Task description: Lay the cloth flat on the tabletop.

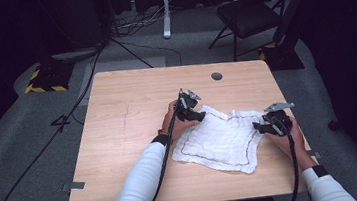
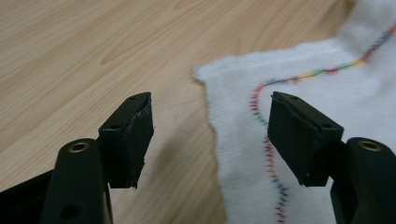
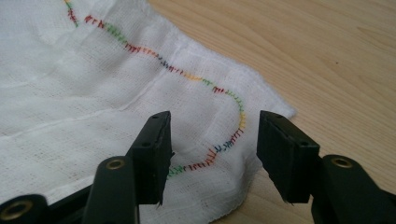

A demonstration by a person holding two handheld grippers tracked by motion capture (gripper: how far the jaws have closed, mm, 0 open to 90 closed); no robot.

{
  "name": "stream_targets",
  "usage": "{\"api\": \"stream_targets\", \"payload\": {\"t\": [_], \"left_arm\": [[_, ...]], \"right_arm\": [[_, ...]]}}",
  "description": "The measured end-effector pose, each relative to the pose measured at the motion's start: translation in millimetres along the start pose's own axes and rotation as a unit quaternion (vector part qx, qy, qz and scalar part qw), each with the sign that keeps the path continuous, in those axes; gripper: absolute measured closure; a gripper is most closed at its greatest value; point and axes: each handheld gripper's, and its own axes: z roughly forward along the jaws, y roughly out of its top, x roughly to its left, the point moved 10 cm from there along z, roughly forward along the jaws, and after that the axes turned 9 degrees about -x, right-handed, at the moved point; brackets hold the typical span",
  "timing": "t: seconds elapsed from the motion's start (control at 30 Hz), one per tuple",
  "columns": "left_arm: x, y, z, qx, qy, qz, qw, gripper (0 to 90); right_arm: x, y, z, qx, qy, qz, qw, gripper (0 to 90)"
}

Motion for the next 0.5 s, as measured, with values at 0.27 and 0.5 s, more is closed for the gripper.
{"api": "stream_targets", "payload": {"t": [0.27, 0.5], "left_arm": [[3.1, -4.6, 7.2, 0.004, -0.005, -0.016, 0.9998, 31.4], [-7.8, -2.2, 6.0, -0.002, -0.048, 0.006, 0.9988, 57.4]], "right_arm": [[-1.7, -3.8, 4.9, 0.010, 0.018, 0.025, 0.9995, 45.3], [1.3, -3.7, 5.1, 0.004, 0.041, 0.031, 0.9987, 59.2]]}}
